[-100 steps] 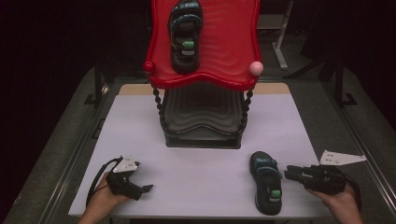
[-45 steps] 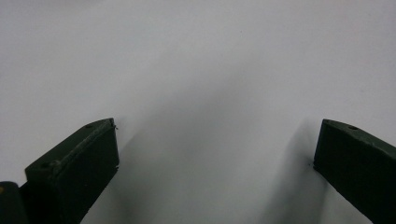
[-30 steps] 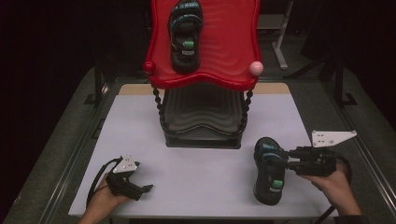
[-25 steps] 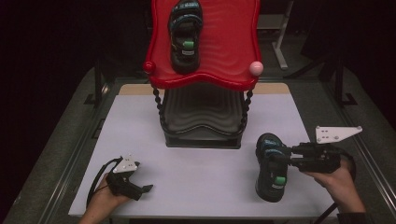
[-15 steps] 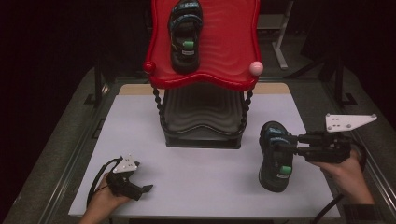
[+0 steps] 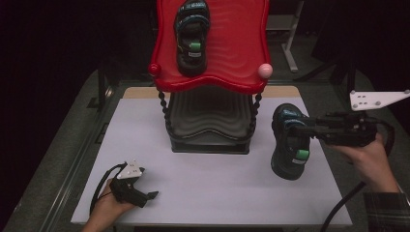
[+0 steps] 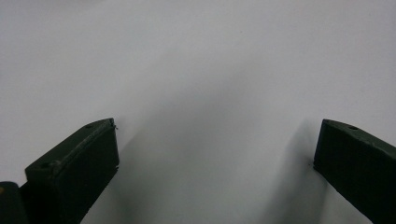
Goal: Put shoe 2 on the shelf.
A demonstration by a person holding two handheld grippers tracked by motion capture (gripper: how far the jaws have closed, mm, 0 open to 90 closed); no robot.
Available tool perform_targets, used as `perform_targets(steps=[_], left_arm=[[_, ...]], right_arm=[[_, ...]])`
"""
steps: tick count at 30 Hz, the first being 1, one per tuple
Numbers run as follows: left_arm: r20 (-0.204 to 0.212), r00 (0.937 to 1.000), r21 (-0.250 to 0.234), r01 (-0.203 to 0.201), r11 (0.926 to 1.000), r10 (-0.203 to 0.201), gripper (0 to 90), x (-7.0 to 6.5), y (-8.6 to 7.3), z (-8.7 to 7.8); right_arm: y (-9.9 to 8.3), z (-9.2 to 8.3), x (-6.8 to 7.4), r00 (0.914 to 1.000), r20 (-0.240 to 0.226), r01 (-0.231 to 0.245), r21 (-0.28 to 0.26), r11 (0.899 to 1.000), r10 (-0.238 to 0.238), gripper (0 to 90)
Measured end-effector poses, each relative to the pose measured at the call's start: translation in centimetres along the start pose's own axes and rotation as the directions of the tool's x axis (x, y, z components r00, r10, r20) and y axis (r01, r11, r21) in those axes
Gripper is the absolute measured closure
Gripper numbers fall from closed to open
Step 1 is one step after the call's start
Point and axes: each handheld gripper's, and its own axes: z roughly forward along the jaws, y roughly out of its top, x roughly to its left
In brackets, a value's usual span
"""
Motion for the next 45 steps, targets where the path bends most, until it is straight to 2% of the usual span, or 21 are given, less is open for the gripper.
perform_targets(steps=[16,30,37,45], left_arm=[[0.002,1.0,0.005,-0.002,1.0,0.002,0.0,0.0,0.0,0.0],[0.0,1.0,0.001,-0.003,1.0,0.003,0.0,0.0,0.0,0.0],[0.0,1.0,0.001,-0.003,1.0,0.003,0.0,0.0,0.0,0.0],[-0.001,1.0,0.001,-0.003,1.0,0.003,0.0,0.0,0.0,0.0]], right_arm=[[6.3,-2.0,0.1,0.997,0.041,0.067,-0.032,0.997,-0.066,67.2],[13.7,-3.5,0.4,0.9884,0.069,0.139,-0.06,0.988,-0.135,67.3],[16.9,-3.2,0.1,0.9851,0.066,0.164,-0.076,0.984,-0.159,67.3],[19.7,-1.4,-0.7,0.9843,0.053,0.172,-0.079,0.982,-0.168,67.3]])
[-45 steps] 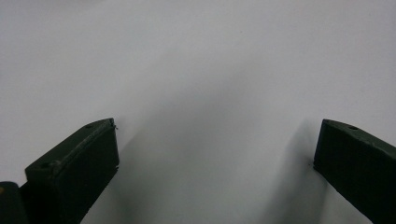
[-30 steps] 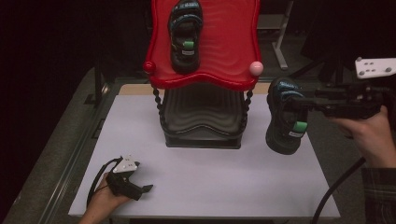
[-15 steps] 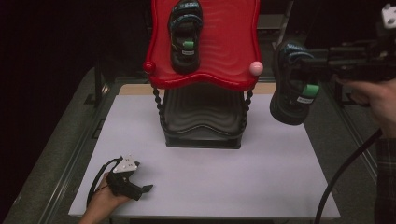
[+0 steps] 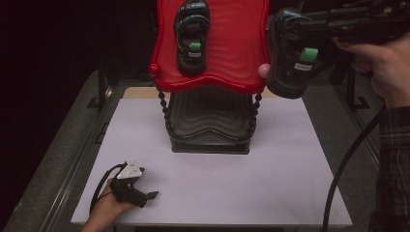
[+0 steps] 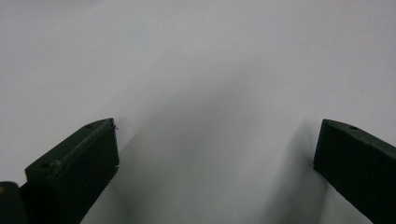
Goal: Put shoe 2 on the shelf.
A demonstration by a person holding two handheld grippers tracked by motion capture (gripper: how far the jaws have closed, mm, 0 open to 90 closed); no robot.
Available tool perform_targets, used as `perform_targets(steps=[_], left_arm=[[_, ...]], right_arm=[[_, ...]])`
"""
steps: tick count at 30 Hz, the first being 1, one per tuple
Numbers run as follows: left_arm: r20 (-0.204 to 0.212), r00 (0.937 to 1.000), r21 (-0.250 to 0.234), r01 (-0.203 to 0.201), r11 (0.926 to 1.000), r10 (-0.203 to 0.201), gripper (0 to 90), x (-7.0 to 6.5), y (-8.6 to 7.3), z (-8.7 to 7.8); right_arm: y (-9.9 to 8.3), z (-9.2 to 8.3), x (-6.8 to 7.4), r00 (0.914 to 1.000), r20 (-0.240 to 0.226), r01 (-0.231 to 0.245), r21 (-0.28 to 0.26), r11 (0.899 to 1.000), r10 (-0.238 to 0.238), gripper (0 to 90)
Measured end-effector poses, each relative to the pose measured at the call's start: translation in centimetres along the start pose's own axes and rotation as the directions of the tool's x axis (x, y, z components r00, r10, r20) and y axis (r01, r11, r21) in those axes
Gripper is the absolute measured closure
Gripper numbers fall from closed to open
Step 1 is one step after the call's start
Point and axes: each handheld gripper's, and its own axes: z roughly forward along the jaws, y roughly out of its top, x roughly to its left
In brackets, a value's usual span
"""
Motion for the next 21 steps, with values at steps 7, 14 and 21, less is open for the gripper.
perform_targets(steps=[7,14,21], left_arm=[[0.001,1.0,0.001,0.0,1.0,0.0,0.0,0.0,0.0,0.0],[0.001,1.0,0.001,0.0,1.0,0.0,0.0,0.0,0.0,0.0],[0.001,1.0,0.0,0.0,1.0,0.0,0.0,0.0,0.0,0.0]], right_arm=[[1.7,2.3,-1.1,1.0,-0.01,-0.001,0.004,1.0,0.001,67.3],[2.9,4.8,-2.3,0.9998,-0.019,0.006,0.016,1.0,-0.006,67.3],[3.9,7.9,-3.6,0.9991,-0.036,0.022,0.032,0.999,-0.021,67.3]])
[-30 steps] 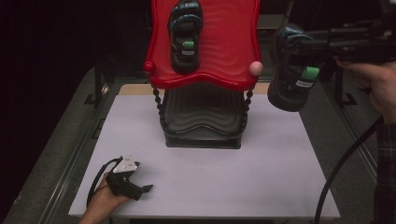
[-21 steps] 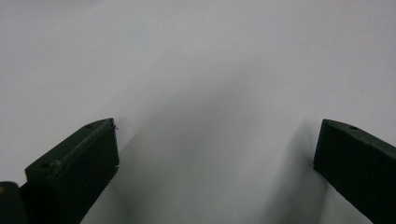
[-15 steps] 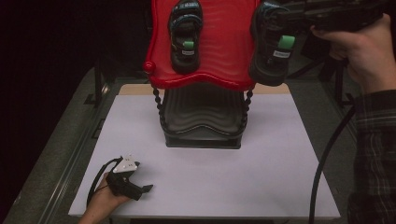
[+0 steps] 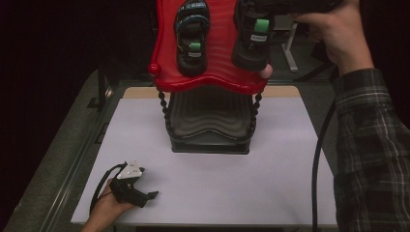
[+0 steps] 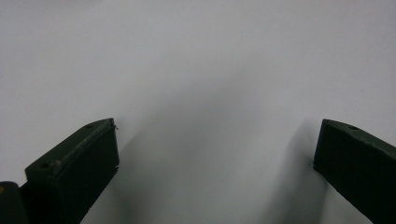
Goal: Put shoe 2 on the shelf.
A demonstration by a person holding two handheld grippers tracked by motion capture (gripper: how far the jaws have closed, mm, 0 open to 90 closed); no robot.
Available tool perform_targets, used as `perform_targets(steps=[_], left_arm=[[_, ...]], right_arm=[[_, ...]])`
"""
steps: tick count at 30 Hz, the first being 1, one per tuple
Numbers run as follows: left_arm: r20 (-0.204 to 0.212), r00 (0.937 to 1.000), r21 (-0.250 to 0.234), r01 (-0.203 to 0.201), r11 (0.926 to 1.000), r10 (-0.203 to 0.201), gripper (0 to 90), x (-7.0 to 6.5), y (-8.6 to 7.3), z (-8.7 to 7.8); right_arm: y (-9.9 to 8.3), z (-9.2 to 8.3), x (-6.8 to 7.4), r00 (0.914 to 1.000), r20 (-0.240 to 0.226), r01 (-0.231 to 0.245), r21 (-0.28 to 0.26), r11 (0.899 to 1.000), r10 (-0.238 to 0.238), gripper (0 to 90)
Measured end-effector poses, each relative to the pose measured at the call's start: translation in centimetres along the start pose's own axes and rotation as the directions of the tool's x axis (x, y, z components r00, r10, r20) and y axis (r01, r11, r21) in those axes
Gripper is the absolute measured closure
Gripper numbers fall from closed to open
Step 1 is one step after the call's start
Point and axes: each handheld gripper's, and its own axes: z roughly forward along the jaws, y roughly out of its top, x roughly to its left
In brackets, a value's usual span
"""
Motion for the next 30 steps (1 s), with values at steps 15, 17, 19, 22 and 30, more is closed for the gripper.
perform_targets(steps=[15,17,19,22,30], left_arm=[[0.0,1.0,-0.001,0.0,1.0,0.0,0.0,0.0,0.0,0.0],[0.0,1.0,-0.001,0.0,1.0,0.0,0.0,0.0,0.0,0.0],[0.0,1.0,-0.001,0.0,1.0,0.0,0.0,0.0,0.0,0.0],[0.0,1.0,-0.001,0.0,1.0,0.0,0.0,0.0,0.0,0.0],[-0.001,1.0,-0.003,0.002,1.0,-0.002,0.0,0.0,0.0,0.0]], right_arm=[[0.3,5.8,-2.8,0.9993,-0.026,0.029,0.063,0.998,-0.027,67.3],[0.3,6.2,-3.0,0.999,-0.028,0.037,0.069,0.997,-0.035,67.3],[0.4,6.5,-3.2,0.9988,-0.027,0.043,0.069,0.997,-0.041,67.3],[0.5,6.9,-3.4,0.9982,-0.032,0.053,0.072,0.996,-0.051,67.3],[-0.3,7.0,-3.6,0.9977,-0.025,0.065,0.089,0.994,-0.063,67.3]])
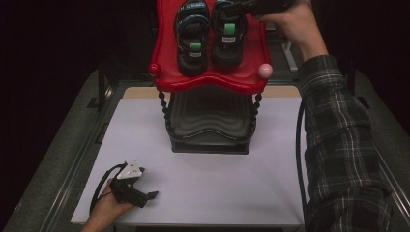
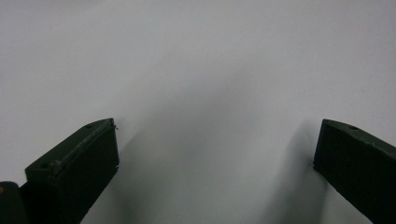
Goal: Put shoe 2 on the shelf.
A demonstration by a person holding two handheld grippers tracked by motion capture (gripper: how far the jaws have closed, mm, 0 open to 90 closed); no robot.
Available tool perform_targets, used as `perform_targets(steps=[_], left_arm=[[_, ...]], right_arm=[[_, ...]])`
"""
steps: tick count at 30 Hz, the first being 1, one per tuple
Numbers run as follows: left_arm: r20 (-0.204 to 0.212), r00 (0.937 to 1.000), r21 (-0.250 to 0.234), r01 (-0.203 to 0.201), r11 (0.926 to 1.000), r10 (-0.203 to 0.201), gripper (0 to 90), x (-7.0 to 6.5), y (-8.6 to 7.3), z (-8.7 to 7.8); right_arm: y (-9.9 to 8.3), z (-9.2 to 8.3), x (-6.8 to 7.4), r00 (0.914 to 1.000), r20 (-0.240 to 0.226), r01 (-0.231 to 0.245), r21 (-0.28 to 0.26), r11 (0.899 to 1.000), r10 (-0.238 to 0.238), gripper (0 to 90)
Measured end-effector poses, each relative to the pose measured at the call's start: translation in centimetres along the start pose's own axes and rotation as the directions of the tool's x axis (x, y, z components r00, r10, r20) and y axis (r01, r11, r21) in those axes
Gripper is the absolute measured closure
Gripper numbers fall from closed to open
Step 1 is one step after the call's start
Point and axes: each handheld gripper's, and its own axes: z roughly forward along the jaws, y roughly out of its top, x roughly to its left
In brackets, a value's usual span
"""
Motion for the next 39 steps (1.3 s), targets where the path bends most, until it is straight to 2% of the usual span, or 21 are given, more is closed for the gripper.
perform_targets(steps=[12,18,22,27,30,39], left_arm=[[0.0,1.0,0.0,0.0,1.0,0.0,0.0,0.0,0.0,0.0],[-0.001,1.0,0.002,-0.003,1.0,0.003,0.0,0.0,0.0,0.0],[0.0,1.0,0.001,-0.003,1.0,0.003,0.0,0.0,0.0,0.0],[0.0,1.0,0.002,-0.002,1.0,0.002,0.0,0.0,0.0,0.0],[0.001,1.0,0.002,-0.002,1.0,0.002,0.0,0.0,0.0,0.0],[0.0,1.0,0.003,-0.003,1.0,0.003,0.0,0.0,0.0,0.0]], right_arm=[[-1.2,0.6,1.0,0.9997,-0.005,0.024,-0.021,0.999,-0.024,65.6],[-0.9,0.0,1.6,0.9996,0.028,0.008,-0.024,1.0,-0.007,48.7],[-1.3,-1.2,2.3,0.9982,0.059,-0.009,-0.017,1.0,0.01,40.3],[-2.7,-3.5,3.4,0.995,0.094,-0.034,-0.012,0.999,0.035,34.9],[-3.7,-5.0,3.9,0.9923,0.109,-0.055,-0.027,0.998,0.058,33.2],[-7.4,-8.7,5.4,0.9834,0.148,-0.102,-0.028,0.994,0.105,28.2]])
